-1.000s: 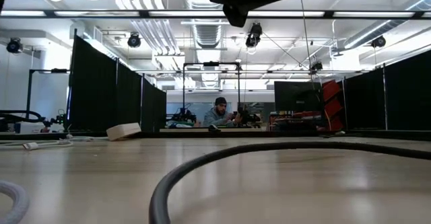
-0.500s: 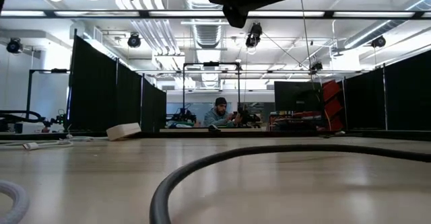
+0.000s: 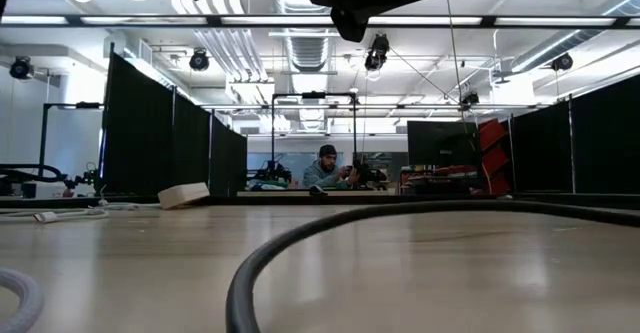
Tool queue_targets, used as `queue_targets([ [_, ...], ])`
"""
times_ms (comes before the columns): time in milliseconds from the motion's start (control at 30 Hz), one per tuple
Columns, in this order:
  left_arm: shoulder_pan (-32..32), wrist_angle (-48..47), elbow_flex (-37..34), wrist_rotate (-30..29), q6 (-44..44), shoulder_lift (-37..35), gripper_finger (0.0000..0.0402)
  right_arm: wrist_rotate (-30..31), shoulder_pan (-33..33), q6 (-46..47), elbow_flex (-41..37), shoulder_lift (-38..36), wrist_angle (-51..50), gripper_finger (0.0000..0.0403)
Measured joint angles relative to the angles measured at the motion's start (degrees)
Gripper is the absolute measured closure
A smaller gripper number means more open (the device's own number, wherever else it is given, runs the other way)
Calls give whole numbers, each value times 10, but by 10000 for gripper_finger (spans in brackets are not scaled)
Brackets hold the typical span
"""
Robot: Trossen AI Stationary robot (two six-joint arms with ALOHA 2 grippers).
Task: Plug in charger cables
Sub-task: Insert the bottom black charger cable into the bottom white outlet extension
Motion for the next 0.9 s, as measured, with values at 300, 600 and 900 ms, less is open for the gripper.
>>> queue_targets([
  [300, 0, 0, 0, 0, -1, 0, 297, -6, -5, -3, 1, 0, 2, 386],
  [600, 0, 0, 0, 0, -1, 0, 297, 0, -18, -16, 11, 1, -1, 386],
  [900, 0, -1, 0, 0, -1, 0, 297, 22, -22, -28, 26, 14, -3, 386],
])
